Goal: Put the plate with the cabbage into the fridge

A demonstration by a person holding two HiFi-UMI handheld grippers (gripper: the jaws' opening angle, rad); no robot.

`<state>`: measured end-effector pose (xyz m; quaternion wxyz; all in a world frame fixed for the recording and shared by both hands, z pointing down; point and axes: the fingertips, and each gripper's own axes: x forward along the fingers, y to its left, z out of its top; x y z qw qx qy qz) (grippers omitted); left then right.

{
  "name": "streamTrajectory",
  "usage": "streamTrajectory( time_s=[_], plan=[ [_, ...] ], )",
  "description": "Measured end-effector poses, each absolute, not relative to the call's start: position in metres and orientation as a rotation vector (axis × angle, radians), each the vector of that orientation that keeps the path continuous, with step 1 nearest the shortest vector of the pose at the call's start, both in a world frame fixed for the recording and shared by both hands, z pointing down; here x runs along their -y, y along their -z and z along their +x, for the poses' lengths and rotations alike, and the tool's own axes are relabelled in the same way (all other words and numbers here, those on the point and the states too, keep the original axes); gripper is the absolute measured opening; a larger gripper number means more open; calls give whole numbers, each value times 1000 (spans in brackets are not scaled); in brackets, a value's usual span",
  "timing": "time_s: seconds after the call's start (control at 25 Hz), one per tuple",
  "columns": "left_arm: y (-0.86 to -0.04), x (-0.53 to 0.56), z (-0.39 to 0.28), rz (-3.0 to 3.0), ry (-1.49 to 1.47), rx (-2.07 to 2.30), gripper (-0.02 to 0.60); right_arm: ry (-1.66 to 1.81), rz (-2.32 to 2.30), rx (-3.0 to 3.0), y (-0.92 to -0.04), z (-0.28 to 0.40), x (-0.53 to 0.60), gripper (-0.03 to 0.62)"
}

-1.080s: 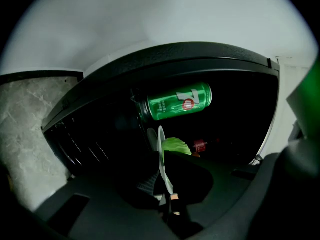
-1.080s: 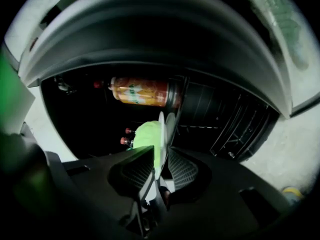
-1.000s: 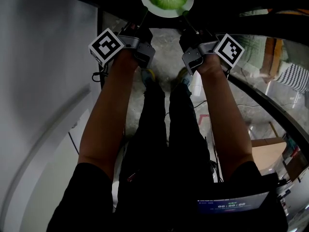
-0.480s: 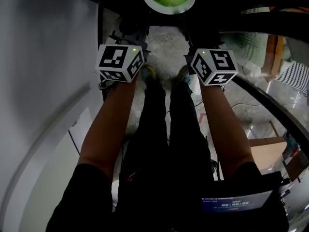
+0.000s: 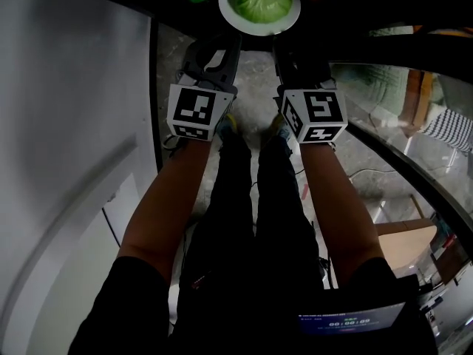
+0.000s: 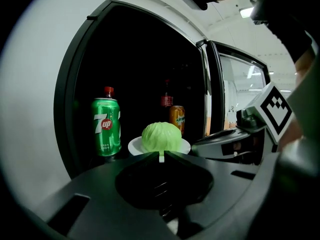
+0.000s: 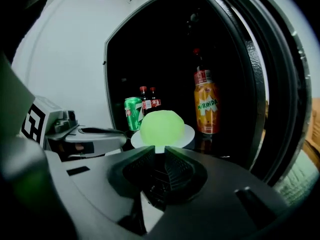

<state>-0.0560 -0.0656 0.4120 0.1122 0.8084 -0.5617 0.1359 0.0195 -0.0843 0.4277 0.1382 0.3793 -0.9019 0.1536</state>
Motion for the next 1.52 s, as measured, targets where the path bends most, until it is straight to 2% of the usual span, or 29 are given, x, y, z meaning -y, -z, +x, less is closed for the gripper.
streamTrajectory(
  time_s=[0.32,1.52],
  plan=[
    [-429,65,-53,2363,-476,1634,15,-421,1105,2611,-430,20,83,63],
    [-427,101,-64,2276,-466,1646,15,-424,1128,2607,-430,10,121,64]
  ],
)
